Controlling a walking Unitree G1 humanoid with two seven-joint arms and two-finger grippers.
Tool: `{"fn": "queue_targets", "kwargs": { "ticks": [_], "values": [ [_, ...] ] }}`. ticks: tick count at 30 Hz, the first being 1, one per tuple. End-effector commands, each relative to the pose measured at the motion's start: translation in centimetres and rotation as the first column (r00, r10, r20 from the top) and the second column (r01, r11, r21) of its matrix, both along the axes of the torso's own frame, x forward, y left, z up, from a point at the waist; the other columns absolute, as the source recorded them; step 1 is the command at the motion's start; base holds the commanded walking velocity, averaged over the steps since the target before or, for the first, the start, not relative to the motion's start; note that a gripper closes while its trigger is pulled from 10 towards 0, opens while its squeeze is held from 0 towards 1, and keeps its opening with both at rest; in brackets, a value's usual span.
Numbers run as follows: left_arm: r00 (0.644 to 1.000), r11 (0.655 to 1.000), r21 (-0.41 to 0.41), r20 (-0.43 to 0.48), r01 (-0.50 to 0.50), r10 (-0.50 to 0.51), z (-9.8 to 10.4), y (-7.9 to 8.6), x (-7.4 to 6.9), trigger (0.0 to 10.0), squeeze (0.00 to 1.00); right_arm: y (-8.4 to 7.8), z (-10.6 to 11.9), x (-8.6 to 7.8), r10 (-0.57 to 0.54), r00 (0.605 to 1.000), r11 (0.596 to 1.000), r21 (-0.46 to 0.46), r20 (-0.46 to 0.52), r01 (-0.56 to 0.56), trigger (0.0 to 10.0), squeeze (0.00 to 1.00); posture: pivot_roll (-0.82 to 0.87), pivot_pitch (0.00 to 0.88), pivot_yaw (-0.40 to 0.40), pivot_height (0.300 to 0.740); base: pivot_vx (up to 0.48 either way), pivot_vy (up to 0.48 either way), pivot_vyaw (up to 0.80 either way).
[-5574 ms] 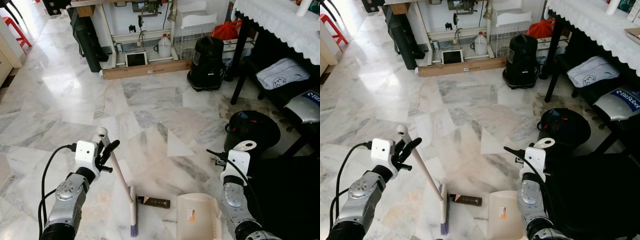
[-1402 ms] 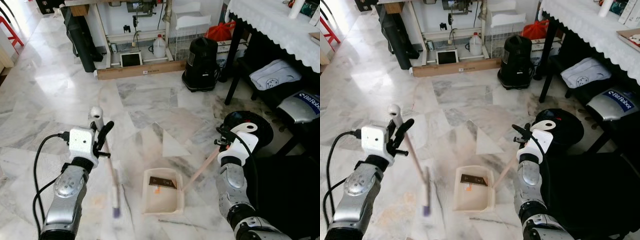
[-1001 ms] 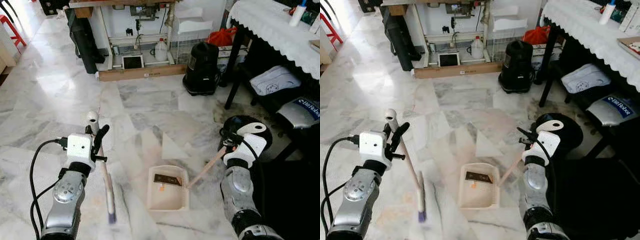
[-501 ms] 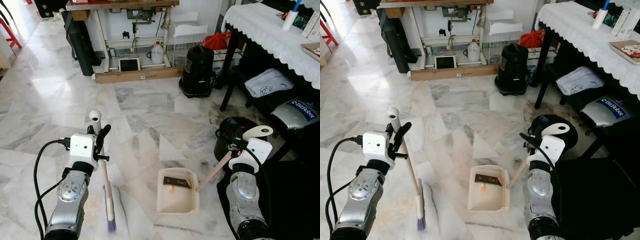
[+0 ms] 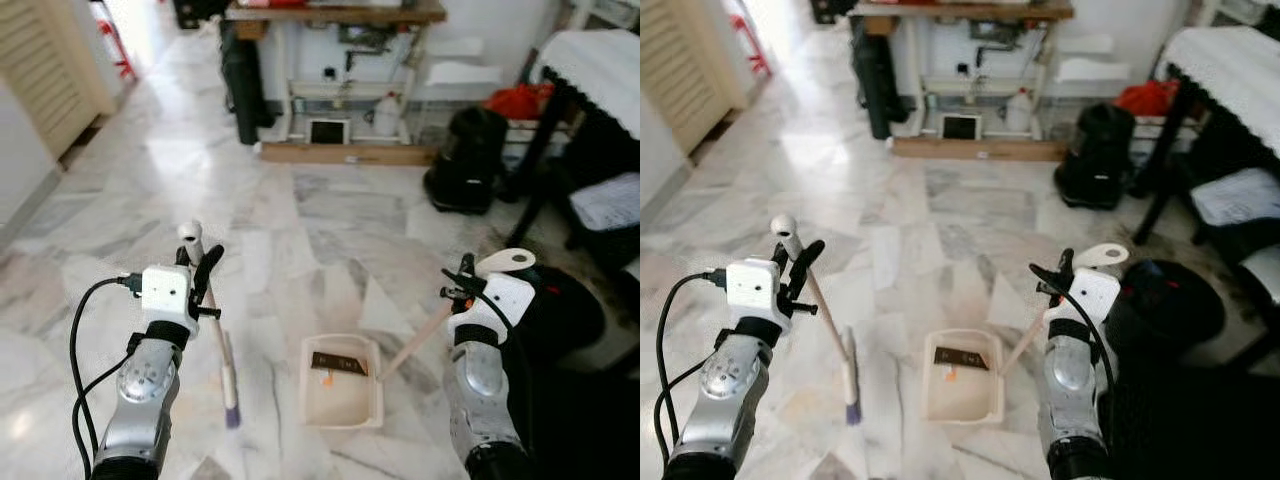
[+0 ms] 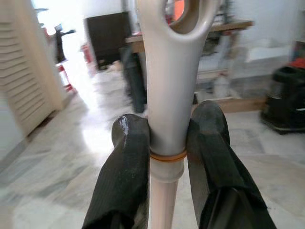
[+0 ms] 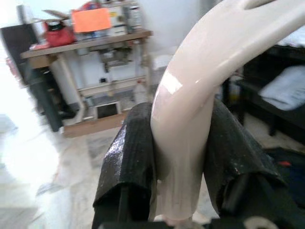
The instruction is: Sweep floor
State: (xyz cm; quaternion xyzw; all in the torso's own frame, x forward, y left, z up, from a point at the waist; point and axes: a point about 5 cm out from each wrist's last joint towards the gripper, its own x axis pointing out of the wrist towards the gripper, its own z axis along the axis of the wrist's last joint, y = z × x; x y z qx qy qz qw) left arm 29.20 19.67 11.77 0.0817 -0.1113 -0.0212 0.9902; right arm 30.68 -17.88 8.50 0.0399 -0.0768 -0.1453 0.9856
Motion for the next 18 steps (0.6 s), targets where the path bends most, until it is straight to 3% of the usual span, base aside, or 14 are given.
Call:
{"fn": "queue_targets", "kwargs": {
  "ticks": [1,18],
  "values": [
    [1.0,1.0,0.006,0.026,-0.008,0.008,0.28,-0.16,-0.09,10.0,0.0,0.03,1.11,0.21,0.009,0.999,1.0,-0.003,0.044,-0.009,10.0,0.0,0.1,0.0,-0.005,0.74,0.0,0.0,0.8],
    [0.999,1.0,0.001,0.022,-0.023,0.023,0.38,-0.73,0.04,10.0,0.0,0.86,1.05,0.24,0.036,0.999,0.999,0.022,0.02,-0.037,10.0,0.0,0.11,0.0,0.003,0.74,0.0,0.0,0.8]
  ]
}}
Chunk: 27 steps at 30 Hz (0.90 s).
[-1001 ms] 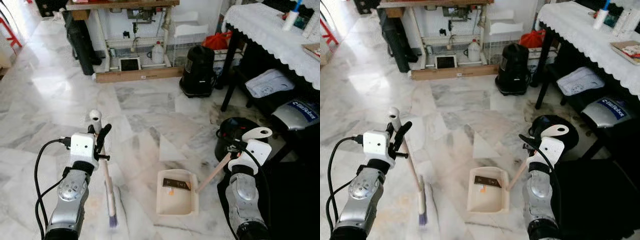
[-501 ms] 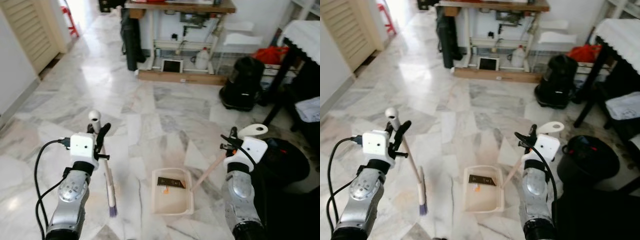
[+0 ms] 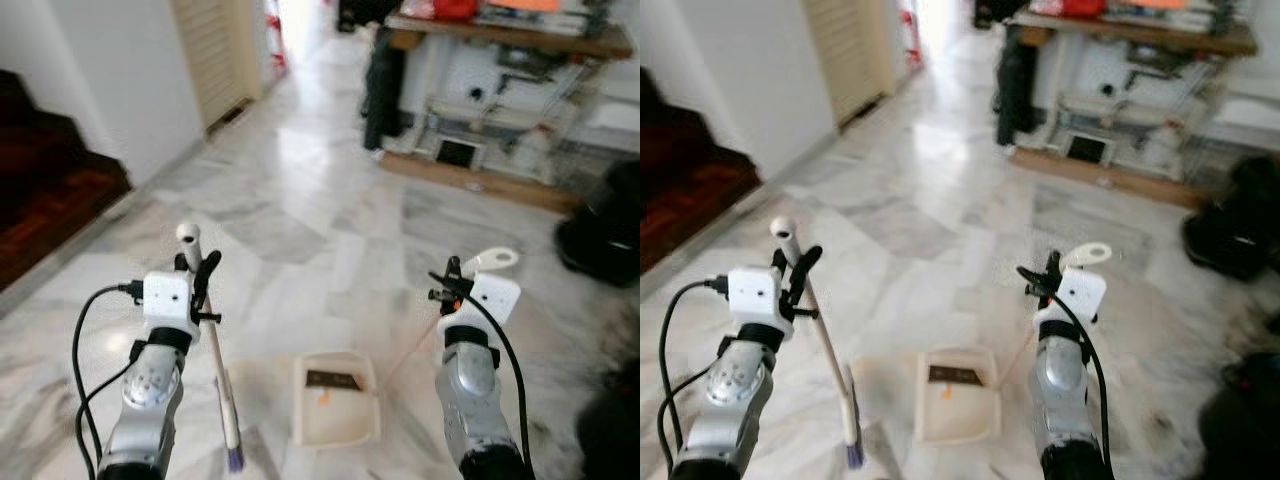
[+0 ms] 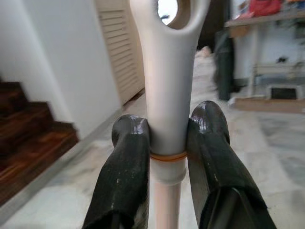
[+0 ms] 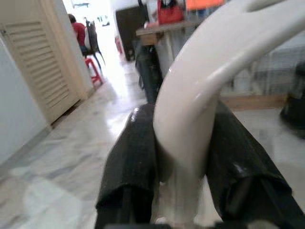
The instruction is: Sweep floor
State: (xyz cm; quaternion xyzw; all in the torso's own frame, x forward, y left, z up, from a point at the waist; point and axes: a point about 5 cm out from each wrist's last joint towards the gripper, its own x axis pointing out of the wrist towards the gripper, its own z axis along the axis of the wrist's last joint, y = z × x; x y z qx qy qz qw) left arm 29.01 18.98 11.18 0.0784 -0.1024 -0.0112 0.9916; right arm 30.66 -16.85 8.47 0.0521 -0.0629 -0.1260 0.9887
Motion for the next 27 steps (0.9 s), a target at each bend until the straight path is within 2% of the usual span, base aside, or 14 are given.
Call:
{"fn": "queue_targets", "kwargs": {
  "ticks": [1,24,27],
  "values": [
    [0.999,1.0,0.011,0.038,-0.003,0.002,0.95,-0.04,0.22,10.0,0.0,-0.15,1.07,0.26,-0.006,0.999,1.0,-0.001,0.042,0.006,10.0,0.0,0.11,0.0,0.003,0.74,0.0,0.0,0.8],
    [0.999,0.999,0.007,0.019,-0.037,0.037,0.49,0.15,-0.27,10.0,0.0,-0.07,1.31,0.53,0.013,0.999,1.0,0.005,0.031,-0.013,10.0,0.0,0.12,0.016,-0.022,0.74,0.0,0.0,0.8],
    [0.999,0.999,0.009,0.017,-0.044,0.044,0.46,0.31,-0.42,10.0,0.0,0.0,1.26,0.62,0.017,1.0,1.0,0.009,0.021,-0.017,10.0,0.0,0.12,0.017,-0.023,0.74,0.0,0.0,0.15]
  ]
}}
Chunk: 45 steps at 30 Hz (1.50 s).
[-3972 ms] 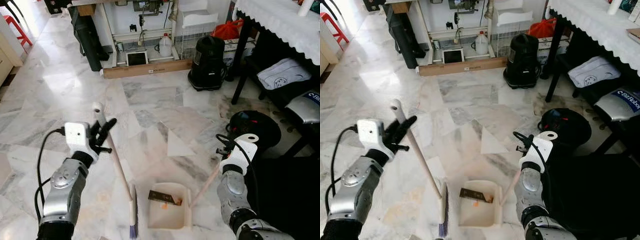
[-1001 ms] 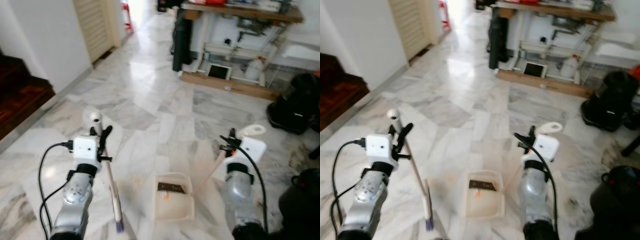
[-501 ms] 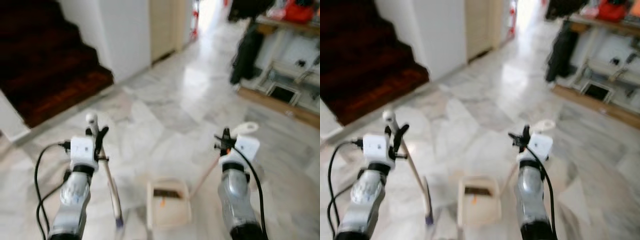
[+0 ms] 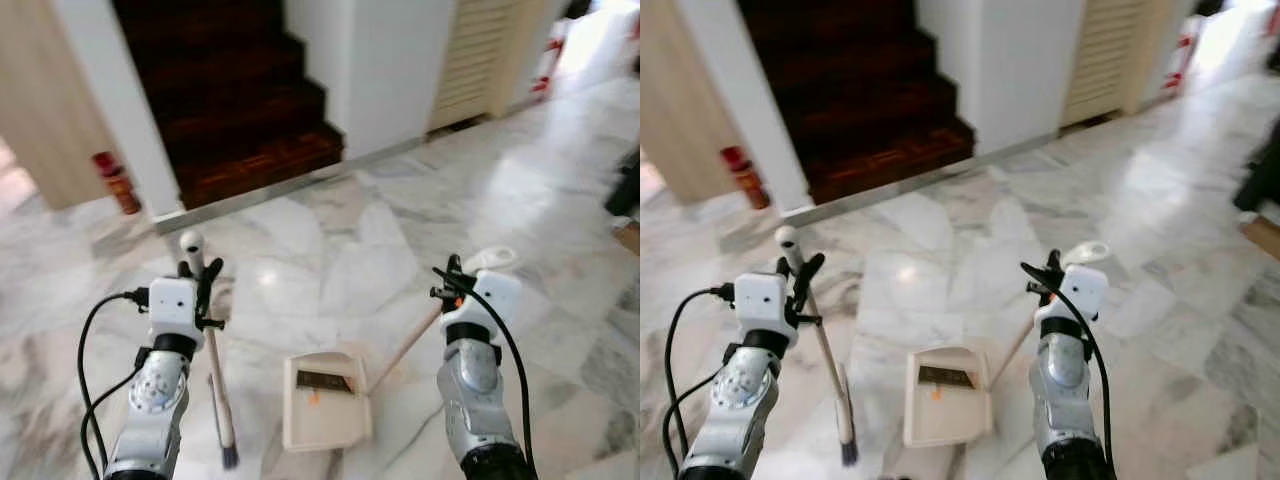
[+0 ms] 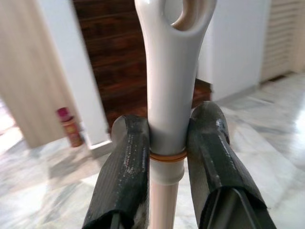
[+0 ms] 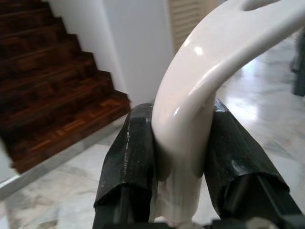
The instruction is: Sweep floor
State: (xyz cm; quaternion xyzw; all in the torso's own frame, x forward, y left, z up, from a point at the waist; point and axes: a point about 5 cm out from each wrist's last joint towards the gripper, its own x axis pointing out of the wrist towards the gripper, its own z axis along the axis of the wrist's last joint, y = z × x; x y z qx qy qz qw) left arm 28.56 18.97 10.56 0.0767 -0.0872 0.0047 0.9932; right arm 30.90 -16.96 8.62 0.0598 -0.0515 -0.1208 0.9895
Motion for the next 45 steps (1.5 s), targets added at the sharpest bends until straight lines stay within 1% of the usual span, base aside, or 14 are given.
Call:
{"fn": "queue_targets", "kwargs": {
  "ticks": [1,8,18,31,45],
  "values": [
    [0.999,1.0,0.015,0.044,-0.013,0.012,1.06,0.37,-0.02,10.0,0.0,0.13,1.09,0.39,0.006,0.999,1.0,-0.007,0.038,-0.006,10.0,0.0,0.12,0.017,-0.023,0.74,0.0,0.0,0.0],
    [0.999,1.0,0.004,0.036,-0.022,0.022,0.99,0.51,-0.09,10.0,0.0,0.33,1.03,0.57,0.017,0.999,1.0,0.016,0.028,-0.018,10.0,0.0,0.12,0.023,-0.023,0.74,0.0,0.0,0.0],
    [0.999,1.0,-0.002,0.032,-0.022,0.022,0.9,0.33,-0.33,10.0,0.0,0.38,0.91,0.82,0.035,0.999,0.999,0.036,0.014,-0.036,10.0,0.0,0.13,0.029,-0.032,0.74,0.0,0.285,0.0],
    [0.999,1.0,-0.007,0.029,-0.019,0.019,0.81,0.19,-0.36,10.0,0.0,0.35,1.11,1.08,0.048,0.999,0.998,0.028,0.011,-0.048,10.0,0.0,0.13,0.019,-0.036,0.74,0.0,0.287,0.0],
    [0.999,1.0,-0.01,0.027,-0.018,0.019,0.76,0.09,-0.53,10.0,0.0,0.71,1.18,1.2,0.065,0.998,0.998,0.013,0.007,-0.065,10.0,0.0,0.13,0.015,-0.038,0.74,0.0,0.285,0.0]
  ]
}}
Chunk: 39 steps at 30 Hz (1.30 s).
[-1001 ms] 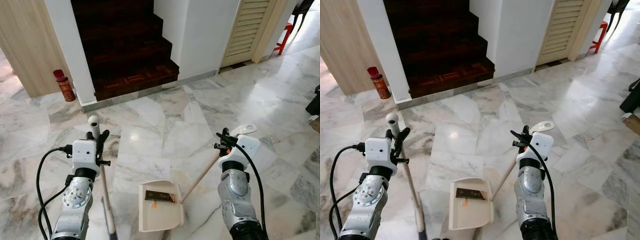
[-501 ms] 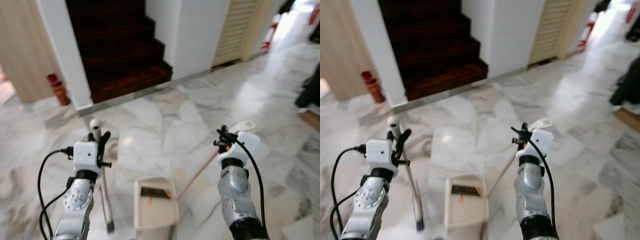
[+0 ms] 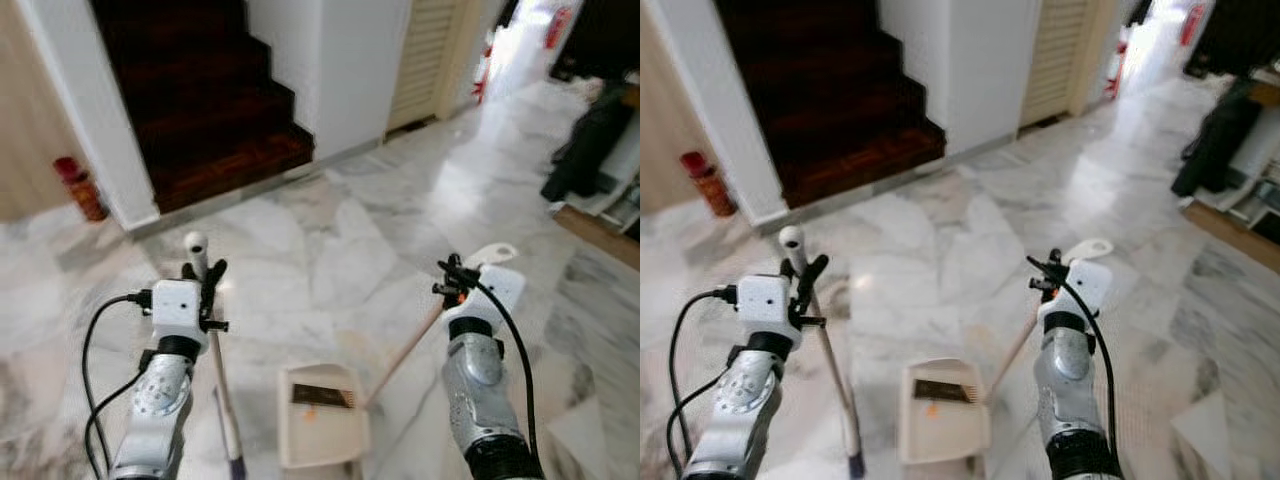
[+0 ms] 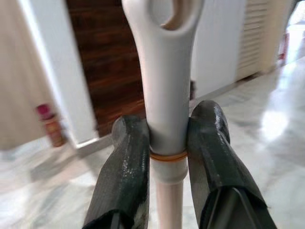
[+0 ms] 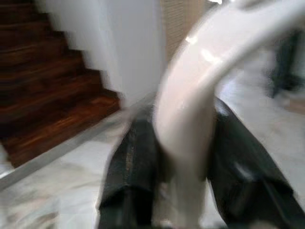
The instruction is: Sweep floor
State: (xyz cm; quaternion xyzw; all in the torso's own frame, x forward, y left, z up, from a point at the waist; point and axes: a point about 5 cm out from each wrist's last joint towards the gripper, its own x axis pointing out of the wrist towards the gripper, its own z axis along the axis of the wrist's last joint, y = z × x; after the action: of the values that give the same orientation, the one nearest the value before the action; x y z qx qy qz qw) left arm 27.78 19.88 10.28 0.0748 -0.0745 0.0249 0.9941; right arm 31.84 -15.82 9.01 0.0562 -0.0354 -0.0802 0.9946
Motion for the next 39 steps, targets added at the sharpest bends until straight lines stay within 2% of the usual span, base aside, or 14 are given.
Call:
{"fn": "queue_targets", "kwargs": {
  "ticks": [1,20,29,39],
  "values": [
    [0.998,1.0,-0.001,0.05,0.023,-0.023,1.03,-0.82,0.25,10.0,0.0,-0.4,0.8,0.27,-0.017,0.999,1.0,0.022,0.034,0.016,10.0,0.0,0.13,0.014,-0.038,0.74,0.0,0.289,0.0],
    [0.999,1.0,-0.011,0.044,0.019,-0.019,0.93,-1.0,0.06,10.0,0.0,-0.57,0.72,0.35,-0.018,1.0,0.999,0.036,0.02,0.017,10.0,0.0,0.13,0.033,-0.047,0.74,0.0,0.285,0.0],
    [0.999,1.0,-0.018,0.04,0.018,-0.018,0.91,-0.91,0.17,10.0,0.0,-0.79,1.25,0.39,-0.04,0.998,0.999,0.015,0.051,0.04,10.0,0.0,0.13,0.029,-0.038,0.74,0.0,0.286,0.0],
    [0.999,1.0,-0.015,0.04,0.019,-0.018,1.01,-0.74,0.16,10.0,0.0,-0.68,1.0,0.23,-0.044,0.998,0.999,0.026,0.044,0.043,10.0,0.0,0.13,0.034,-0.032,0.74,0.0,0.287,0.31]
  ]
}}
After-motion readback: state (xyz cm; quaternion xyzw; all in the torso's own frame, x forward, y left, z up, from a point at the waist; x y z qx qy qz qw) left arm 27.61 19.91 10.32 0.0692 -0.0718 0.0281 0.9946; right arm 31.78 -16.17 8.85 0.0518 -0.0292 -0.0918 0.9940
